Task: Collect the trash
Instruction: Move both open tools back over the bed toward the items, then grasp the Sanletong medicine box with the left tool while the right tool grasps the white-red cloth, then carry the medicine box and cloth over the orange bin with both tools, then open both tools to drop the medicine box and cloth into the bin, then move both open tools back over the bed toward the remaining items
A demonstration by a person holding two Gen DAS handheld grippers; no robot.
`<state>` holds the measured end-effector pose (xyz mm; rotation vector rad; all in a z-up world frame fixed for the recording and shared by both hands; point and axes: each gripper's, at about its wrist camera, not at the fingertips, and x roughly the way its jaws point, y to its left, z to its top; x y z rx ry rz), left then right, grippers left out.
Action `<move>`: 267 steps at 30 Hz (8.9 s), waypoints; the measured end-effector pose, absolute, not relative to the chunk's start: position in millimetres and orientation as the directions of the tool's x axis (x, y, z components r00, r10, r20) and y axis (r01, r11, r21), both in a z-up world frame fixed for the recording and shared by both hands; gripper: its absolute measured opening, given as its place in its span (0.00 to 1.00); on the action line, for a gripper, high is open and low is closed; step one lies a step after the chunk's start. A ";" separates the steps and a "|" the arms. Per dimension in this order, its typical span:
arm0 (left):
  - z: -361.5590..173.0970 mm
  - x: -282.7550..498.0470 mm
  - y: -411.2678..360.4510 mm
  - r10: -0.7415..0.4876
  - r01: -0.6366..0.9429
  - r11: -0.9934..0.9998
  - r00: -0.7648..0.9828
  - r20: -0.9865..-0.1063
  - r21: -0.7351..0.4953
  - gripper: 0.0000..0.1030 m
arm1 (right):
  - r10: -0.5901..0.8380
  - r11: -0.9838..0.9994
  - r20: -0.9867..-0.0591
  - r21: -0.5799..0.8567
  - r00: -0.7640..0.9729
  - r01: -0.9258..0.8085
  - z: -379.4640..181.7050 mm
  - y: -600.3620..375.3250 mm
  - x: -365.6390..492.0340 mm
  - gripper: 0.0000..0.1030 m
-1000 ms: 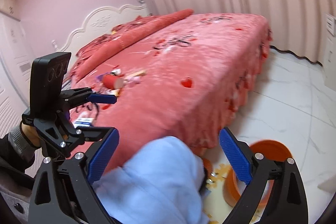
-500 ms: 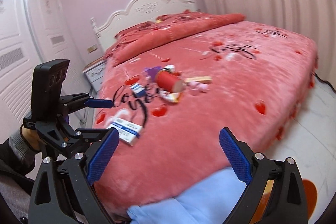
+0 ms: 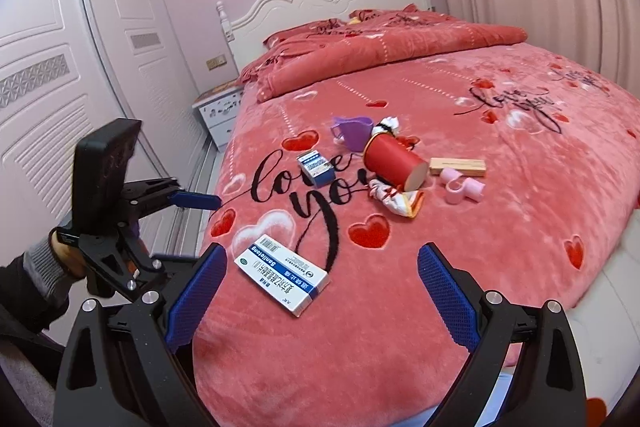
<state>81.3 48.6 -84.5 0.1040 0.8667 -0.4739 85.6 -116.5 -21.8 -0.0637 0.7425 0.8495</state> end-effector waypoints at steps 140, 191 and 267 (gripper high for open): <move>-103.9 146.2 -386.9 -0.619 0.951 0.230 -0.020 -0.785 -0.206 0.62 | 0.127 0.943 -0.687 0.307 0.716 0.128 -89.6 -594.5 -43.3 0.17; -118.5 166.7 -364.1 -0.566 0.905 0.396 0.109 -0.817 -0.153 0.86 | 0.196 0.950 -0.719 0.308 0.667 0.053 -97.4 -543.6 17.2 0.64; -109.2 219.0 117.0 -0.232 0.246 0.962 0.518 -0.823 -0.116 0.94 | 0.550 0.594 -0.770 0.088 0.323 -0.800 -92.1 -18.6 262.0 0.95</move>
